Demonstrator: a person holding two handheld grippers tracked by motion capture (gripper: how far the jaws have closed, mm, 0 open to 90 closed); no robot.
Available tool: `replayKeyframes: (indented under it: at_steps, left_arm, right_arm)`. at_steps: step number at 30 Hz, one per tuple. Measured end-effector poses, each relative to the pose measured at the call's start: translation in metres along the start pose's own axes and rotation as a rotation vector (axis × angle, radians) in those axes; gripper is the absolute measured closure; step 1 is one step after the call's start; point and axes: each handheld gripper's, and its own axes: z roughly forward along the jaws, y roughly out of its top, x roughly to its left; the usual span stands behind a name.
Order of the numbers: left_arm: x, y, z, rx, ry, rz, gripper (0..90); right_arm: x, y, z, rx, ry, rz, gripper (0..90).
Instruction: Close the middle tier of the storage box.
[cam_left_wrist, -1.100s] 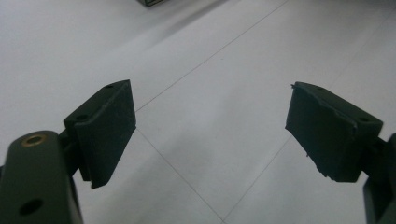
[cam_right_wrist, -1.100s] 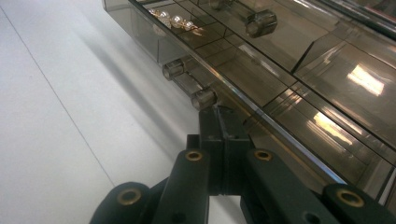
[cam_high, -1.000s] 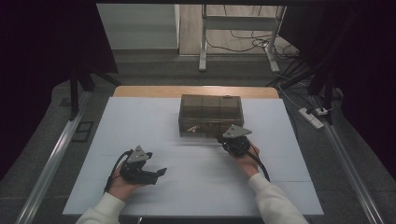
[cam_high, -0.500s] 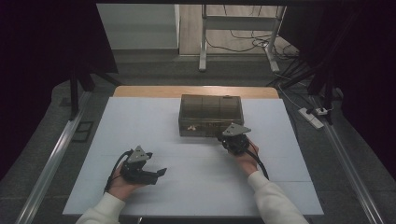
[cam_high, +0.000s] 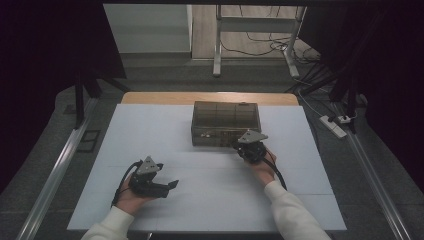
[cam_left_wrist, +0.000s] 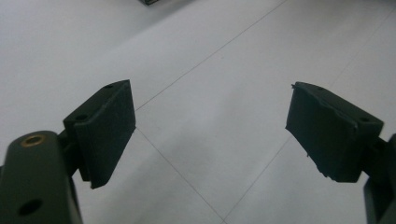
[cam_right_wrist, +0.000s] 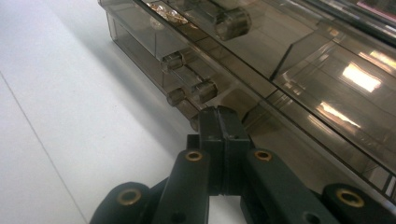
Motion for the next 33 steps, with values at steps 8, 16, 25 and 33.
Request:
replayKeyframes:
  at_steps: [8,16,25,33]
  left_arm:
    - [0.0001,0.0,0.0001,0.001,0.001,0.0,15.9]
    - [0.0003,-0.0001,0.0002,0.002,0.001,-0.001,15.9]
    - [0.0003,-0.0002,0.0003,0.003,0.001,0.0,15.9]
    - [0.0002,-0.0002,0.0001,0.003,0.003,0.0,15.6]
  right_arm:
    - [-0.0025,0.0017,0.0022,-0.007,-0.004,0.009,89.3]
    - [-0.0044,0.0016,0.0038,-0.01,-0.007,0.011,89.3]
    - [-0.0045,0.0017,0.0046,-0.009,-0.007,0.009,89.3]
    - [-0.0043,0.0016,0.0043,-0.008,-0.01,0.012,89.2]
